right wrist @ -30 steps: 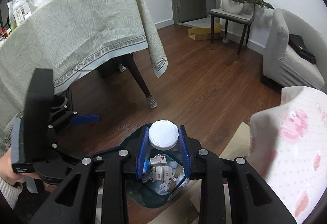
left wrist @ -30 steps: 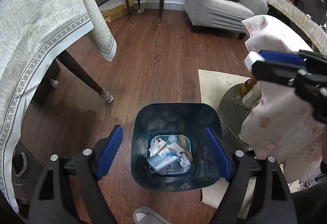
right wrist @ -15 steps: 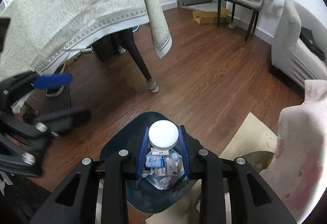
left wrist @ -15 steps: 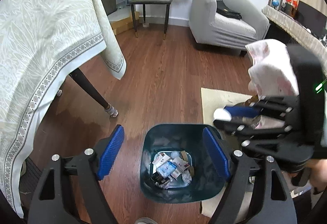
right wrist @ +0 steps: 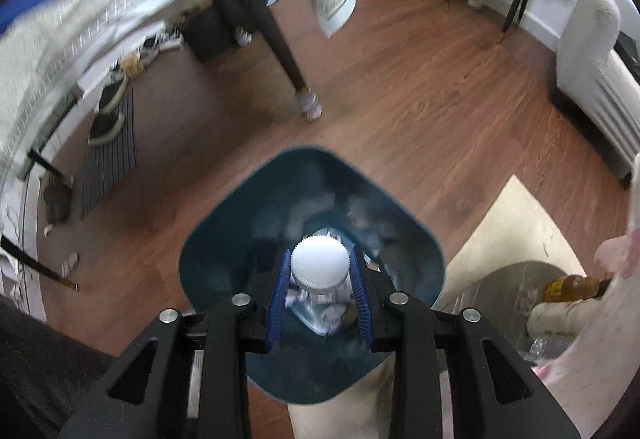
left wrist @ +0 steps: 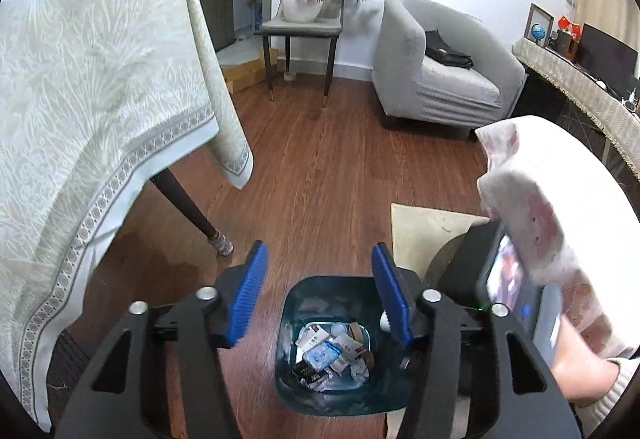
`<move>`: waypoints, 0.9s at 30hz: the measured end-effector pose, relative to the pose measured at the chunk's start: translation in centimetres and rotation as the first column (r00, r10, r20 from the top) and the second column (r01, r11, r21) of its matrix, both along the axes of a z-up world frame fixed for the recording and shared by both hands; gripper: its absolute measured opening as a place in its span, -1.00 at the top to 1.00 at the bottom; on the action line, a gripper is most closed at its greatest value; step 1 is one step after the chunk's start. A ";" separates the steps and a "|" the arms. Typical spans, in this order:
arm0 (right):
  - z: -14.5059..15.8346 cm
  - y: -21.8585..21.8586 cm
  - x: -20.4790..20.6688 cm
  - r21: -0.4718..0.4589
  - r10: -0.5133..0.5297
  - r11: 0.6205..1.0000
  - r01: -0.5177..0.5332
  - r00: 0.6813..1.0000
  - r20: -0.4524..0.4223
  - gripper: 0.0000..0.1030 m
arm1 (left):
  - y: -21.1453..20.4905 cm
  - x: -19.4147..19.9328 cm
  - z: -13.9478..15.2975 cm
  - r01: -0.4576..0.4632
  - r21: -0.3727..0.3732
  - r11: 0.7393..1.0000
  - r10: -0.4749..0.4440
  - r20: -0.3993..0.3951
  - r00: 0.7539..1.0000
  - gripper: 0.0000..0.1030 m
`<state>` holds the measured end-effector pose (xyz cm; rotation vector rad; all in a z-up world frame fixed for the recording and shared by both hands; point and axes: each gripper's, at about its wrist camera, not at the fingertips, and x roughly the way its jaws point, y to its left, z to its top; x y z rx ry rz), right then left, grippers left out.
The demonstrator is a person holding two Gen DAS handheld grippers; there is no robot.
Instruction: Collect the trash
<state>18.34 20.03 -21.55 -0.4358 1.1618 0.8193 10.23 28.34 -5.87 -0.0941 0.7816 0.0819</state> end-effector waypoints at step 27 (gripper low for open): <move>10.4 -4.3 -5.2 0.157 -0.075 0.987 0.038 0.969 0.234 0.02 | -1.8 -5.3 5.5 -0.061 0.041 0.997 0.052 0.186 0.981 -0.56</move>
